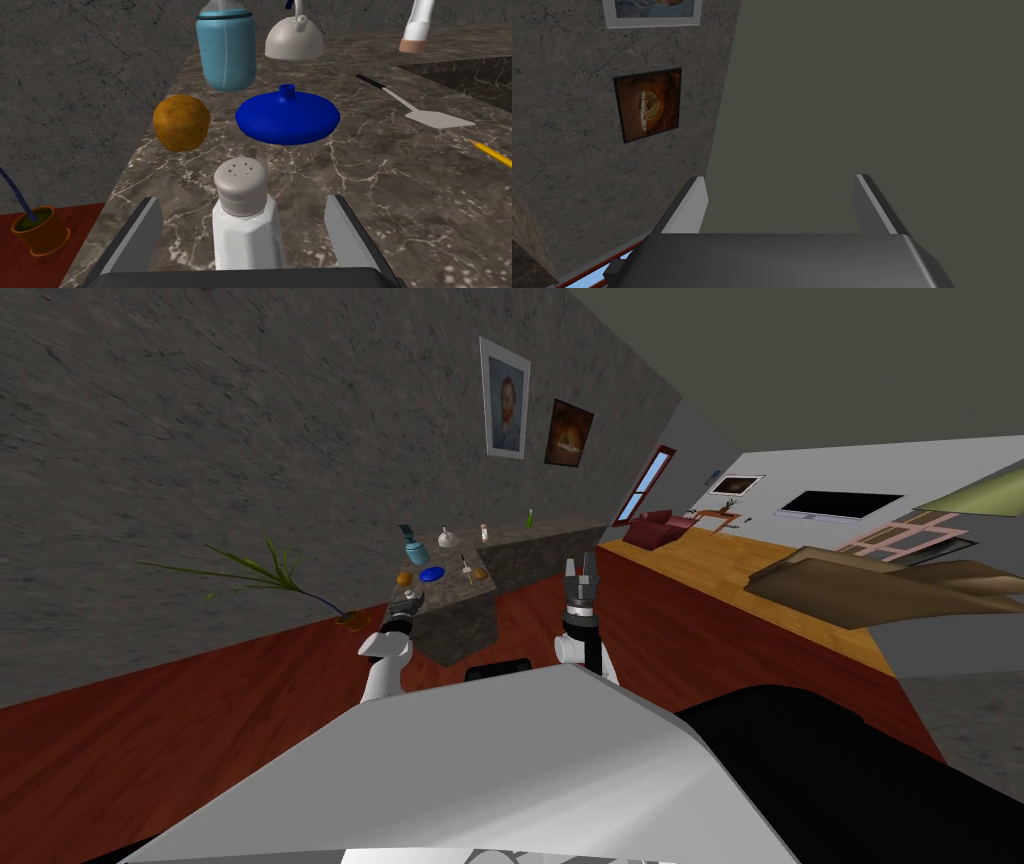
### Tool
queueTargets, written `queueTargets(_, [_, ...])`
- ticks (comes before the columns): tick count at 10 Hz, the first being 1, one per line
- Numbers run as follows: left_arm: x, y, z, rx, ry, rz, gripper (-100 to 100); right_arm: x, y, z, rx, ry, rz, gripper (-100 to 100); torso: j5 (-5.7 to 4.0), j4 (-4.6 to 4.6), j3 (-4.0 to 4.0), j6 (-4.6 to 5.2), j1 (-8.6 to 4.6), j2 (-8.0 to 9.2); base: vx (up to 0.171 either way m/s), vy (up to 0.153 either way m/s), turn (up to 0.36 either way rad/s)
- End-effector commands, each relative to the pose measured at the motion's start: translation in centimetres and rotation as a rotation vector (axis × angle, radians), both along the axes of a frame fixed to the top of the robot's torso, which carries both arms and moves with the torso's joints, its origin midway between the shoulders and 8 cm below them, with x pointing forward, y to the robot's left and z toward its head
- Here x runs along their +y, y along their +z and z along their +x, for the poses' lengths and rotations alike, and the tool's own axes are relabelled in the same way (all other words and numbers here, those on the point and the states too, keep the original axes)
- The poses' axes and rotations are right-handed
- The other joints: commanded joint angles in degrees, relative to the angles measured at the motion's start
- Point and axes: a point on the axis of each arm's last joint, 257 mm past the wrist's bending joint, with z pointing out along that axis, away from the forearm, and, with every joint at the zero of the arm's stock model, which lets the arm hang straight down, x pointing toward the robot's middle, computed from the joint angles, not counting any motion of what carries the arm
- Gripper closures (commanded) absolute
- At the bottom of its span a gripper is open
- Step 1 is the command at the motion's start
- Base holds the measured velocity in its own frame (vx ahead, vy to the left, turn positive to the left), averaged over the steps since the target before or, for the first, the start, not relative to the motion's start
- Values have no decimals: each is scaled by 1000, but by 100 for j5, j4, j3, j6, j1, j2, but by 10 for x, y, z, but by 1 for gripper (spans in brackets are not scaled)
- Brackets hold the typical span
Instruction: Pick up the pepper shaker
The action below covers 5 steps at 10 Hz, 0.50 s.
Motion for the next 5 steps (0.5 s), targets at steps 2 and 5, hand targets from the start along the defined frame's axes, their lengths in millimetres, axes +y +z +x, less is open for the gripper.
queueTargets(2, [3,8,3,-35,10,-5,-100,0,0,0,0,0,0,0,1,-1,-2,0,4,-3,-11,-24,-2])
queueTargets(5, [3,8,3,-27,7,26,-100,0,0,0,0,0,0,0,5,-3,-7,-1,20,-12,0,0,0])
